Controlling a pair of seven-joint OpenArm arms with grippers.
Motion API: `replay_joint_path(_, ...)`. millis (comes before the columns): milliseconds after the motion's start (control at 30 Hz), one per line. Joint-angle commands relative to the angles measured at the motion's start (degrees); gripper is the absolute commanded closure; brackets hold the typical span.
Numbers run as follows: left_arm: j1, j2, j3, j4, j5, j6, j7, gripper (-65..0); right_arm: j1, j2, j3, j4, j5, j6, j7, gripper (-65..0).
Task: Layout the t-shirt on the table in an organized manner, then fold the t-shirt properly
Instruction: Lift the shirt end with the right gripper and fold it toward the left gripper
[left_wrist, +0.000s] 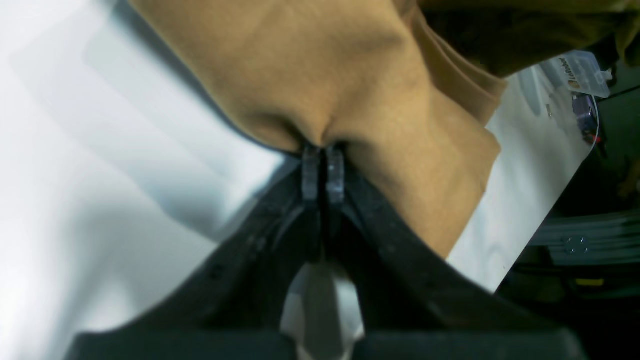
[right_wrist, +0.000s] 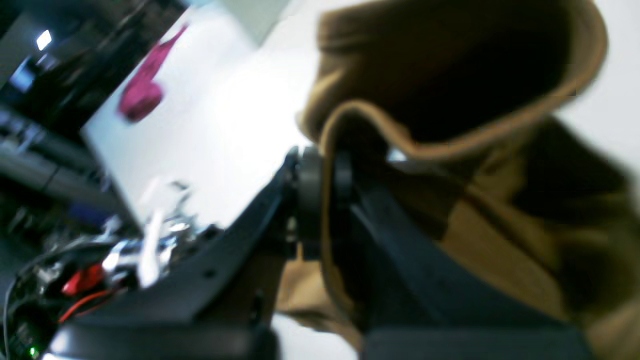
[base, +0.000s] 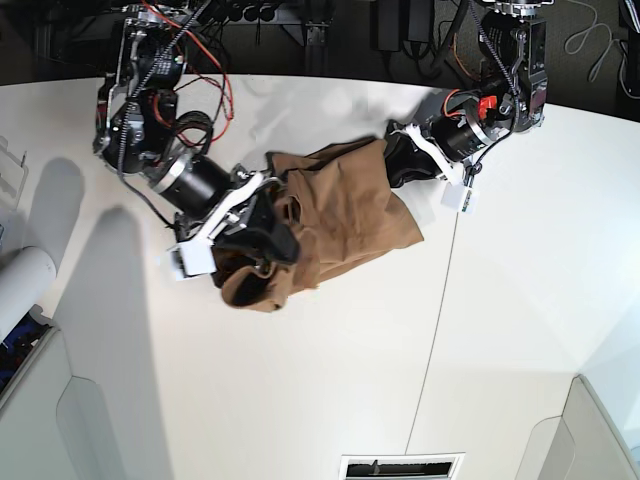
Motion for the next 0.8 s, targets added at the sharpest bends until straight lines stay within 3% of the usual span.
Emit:
replay_joint_path(0,-0.11,0.04,0.13,0.39,-0.90,-0.25,0.52,0.0,0.90,-0.72,-1.62,1.03,-0.70,0.66,1.60,0.0)
replay_joint_path(267,-0.09,0.02,0.13,0.39,-1.14,-0.25,0.61,0.0,0.92,-4.83,-14.21,-3.15,-9.51,0.55,4.42,-1.8)
replay_joint_path(333,-0.09,0.02,0.11,0.39,-1.16,-0.25,0.76,0.0,0.92,-5.27,-16.20,-4.76,-10.97,-0.09,4.61,-21.1)
replay_joint_path(400,-0.07,0.02,0.13,0.39,-1.31,-0.25,0.76,0.0,0.94,-5.25,-17.77,-5.86,-11.10,0.02,5.25,-34.4)
replay_joint_path(767,0.24,-0.04,0.11,0.42,-6.38,-0.25,3.98,0.0,6.97,-5.27,-23.10,-6.01,-13.35,0.07,6.05,-35.6)
